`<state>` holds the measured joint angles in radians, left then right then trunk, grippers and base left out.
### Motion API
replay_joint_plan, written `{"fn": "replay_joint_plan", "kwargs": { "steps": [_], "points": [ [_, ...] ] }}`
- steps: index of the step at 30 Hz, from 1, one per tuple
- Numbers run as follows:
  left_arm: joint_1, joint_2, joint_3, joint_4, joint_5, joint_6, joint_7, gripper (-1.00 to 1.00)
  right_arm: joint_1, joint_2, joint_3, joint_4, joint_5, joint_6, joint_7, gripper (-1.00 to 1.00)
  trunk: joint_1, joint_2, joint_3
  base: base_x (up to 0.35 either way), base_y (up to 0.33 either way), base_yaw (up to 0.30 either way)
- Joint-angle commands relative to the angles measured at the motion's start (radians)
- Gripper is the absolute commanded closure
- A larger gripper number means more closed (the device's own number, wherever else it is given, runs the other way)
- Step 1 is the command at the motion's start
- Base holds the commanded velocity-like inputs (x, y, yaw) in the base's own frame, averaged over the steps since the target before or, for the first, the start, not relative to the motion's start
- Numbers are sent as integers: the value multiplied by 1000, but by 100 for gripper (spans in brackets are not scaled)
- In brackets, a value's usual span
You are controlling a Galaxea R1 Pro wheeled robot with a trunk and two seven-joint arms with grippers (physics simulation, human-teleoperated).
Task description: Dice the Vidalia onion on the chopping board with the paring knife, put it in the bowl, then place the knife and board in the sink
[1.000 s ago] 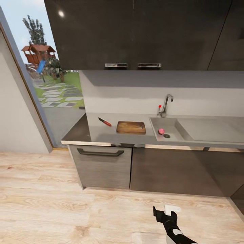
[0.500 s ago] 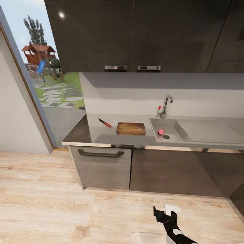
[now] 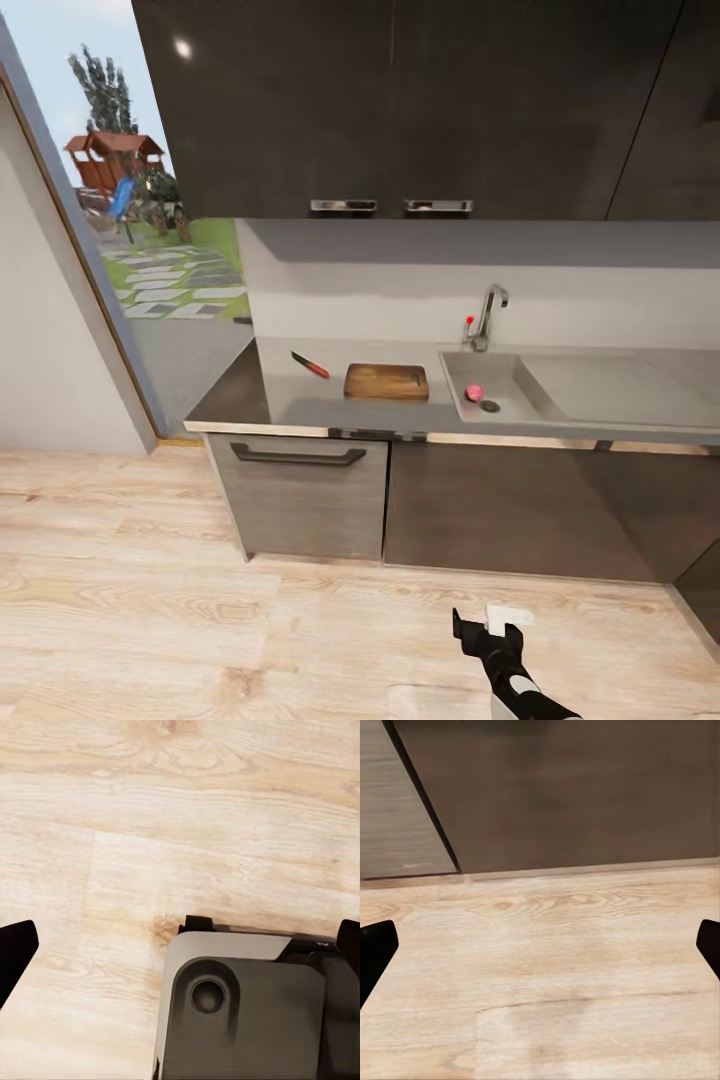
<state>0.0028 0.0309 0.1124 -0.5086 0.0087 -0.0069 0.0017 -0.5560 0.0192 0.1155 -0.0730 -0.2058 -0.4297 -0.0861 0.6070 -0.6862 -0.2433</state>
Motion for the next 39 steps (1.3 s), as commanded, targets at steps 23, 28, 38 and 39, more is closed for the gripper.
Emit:
{"fn": "replay_joint_plan", "kwargs": {
  "steps": [23, 28, 38, 39],
  "points": [
    [0, 0, 1, 1, 1, -1, 1, -100, -1, 1, 9, 2, -7, -3, -4, -100, -88, 160, 71, 0, 0, 0],
    [0, 0, 1, 1, 1, -1, 1, -100, -1, 1, 9, 2, -7, -3, -3, -100, -107, 195, 87, 0, 0, 0],
    [0, 0, 1, 1, 1, -1, 1, -100, -1, 2, 9, 2, -7, -3, -3, -100, -146, 265, 118, 0, 0, 0],
    [0, 0, 1, 1, 1, -1, 1, -100, -1, 2, 9, 2, -7, -3, -4, -100, -149, 272, 121, 0, 0, 0]
  ]
}}
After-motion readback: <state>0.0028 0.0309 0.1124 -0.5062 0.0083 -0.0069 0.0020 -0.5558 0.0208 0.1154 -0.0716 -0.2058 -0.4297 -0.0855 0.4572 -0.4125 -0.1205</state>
